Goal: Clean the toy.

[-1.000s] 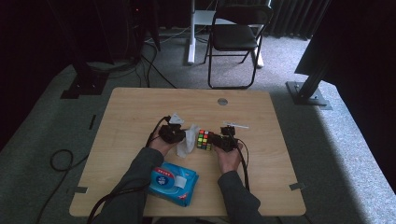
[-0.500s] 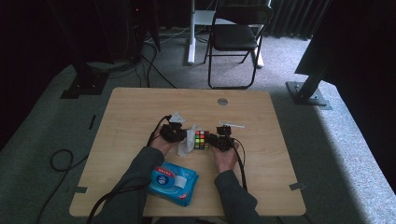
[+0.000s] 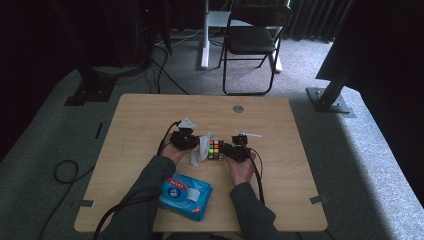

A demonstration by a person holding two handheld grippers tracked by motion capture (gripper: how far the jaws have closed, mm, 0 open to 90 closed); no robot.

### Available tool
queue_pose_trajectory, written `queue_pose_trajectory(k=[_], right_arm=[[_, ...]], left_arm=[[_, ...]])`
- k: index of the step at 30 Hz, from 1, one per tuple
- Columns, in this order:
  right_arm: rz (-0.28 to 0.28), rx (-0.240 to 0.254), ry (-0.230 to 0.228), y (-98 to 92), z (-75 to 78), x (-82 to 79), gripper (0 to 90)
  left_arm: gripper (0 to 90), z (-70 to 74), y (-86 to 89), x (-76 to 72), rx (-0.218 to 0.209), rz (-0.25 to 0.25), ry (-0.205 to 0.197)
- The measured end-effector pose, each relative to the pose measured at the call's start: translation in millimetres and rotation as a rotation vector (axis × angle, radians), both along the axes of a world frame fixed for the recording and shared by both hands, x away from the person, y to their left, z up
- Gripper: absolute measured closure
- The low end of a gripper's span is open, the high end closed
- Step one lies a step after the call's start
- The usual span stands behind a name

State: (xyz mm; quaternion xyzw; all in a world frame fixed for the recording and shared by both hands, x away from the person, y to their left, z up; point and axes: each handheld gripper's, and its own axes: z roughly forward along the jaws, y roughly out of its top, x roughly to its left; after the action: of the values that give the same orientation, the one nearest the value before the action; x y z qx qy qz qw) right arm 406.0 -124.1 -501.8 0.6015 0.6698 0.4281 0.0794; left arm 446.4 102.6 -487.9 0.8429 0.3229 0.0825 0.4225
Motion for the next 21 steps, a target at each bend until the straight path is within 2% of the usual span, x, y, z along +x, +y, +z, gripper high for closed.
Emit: queue_pose_trajectory(k=[8,14,21], right_arm=[[0.005,-0.004,-0.004,1.9,-0.2,-0.5,69.4],[0.005,-0.006,-0.005,2.7,0.0,-0.8,69.4],[0.009,-0.011,-0.008,3.1,0.0,-1.0,69.3]], left_arm=[[84.9,-4.7,-6.5,3.4,0.045,-0.028,0.031],[84.9,-8.4,-12.5,5.2,0.097,-0.050,0.042],[85.0,-9.4,-12.0,7.3,0.090,-0.043,0.057]])
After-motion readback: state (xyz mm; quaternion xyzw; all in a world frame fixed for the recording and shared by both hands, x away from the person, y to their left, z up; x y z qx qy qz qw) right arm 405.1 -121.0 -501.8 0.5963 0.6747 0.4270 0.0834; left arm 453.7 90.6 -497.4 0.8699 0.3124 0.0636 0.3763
